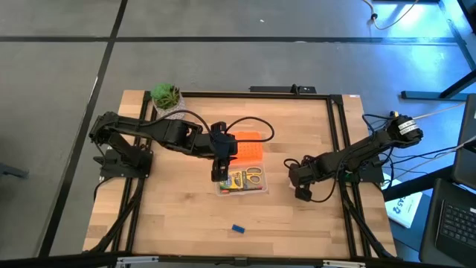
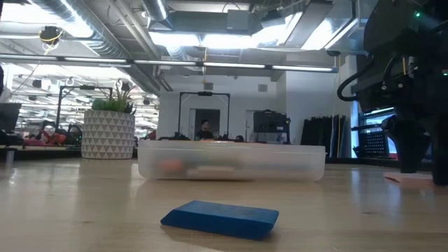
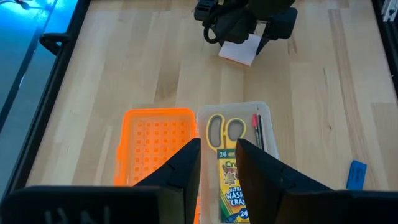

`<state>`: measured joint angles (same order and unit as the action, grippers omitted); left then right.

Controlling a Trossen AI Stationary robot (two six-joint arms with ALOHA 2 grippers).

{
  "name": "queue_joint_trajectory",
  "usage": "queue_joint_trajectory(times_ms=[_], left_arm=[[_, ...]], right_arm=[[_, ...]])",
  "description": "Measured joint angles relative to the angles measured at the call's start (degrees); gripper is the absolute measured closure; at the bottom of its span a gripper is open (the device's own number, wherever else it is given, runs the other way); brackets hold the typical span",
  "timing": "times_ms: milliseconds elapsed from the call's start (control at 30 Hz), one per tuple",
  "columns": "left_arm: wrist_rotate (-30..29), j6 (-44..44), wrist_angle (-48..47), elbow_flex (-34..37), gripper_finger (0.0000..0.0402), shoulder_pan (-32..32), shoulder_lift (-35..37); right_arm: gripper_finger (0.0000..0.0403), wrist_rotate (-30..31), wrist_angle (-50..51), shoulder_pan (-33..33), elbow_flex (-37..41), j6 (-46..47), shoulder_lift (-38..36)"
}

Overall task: Pack school essentials
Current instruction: Put the pink sticky notes into the supply box

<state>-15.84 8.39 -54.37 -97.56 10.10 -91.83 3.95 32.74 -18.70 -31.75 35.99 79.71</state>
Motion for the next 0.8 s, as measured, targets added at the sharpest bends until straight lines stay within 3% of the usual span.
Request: queue_joint_trajectory(times_ms=[167, 800], left_arm=[[0.0, 0.0, 0.0, 0.0, 0.0308, 0.0, 0.0], [0.0, 0.0, 0.0, 0.0, 0.0308, 0.0, 0.0]], right_arm=[[0.0011, 0.2, -0.1, 0.0, 0.0, 0.8, 0.1], [0.0101, 1.7, 0.3, -1.0, -2.2, 0.4, -0.1]])
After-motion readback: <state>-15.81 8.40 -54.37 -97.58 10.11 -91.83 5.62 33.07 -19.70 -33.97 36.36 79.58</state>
